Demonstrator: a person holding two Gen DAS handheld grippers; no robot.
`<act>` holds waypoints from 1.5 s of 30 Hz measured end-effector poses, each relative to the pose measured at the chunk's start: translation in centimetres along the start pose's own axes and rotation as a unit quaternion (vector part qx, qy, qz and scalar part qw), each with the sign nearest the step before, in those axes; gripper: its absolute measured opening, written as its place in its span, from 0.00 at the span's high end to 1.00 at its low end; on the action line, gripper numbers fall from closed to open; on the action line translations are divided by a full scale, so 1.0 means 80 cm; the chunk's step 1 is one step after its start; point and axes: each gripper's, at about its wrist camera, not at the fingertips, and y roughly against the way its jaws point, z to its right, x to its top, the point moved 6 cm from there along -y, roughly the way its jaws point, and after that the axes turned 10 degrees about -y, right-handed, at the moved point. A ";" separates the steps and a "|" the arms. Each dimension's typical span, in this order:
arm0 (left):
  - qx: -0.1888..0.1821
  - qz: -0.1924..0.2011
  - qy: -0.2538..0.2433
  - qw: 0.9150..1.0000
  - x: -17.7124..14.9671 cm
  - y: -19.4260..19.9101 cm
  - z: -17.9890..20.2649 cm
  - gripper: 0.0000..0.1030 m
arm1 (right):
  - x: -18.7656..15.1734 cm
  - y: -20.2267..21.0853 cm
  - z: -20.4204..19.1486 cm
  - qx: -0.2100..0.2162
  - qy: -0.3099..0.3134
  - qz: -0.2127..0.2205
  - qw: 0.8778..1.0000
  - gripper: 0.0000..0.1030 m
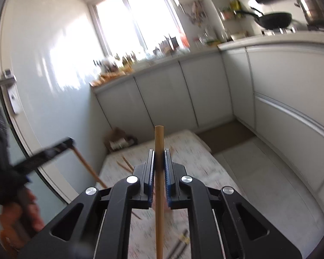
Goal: Organize utensils
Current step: 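Lower both chopsticks into the pink holder and open both grippers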
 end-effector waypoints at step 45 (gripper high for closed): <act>0.047 0.129 0.145 0.980 -0.037 0.037 -0.158 0.47 | -0.016 -0.112 -0.057 -0.012 0.025 0.264 0.964 0.30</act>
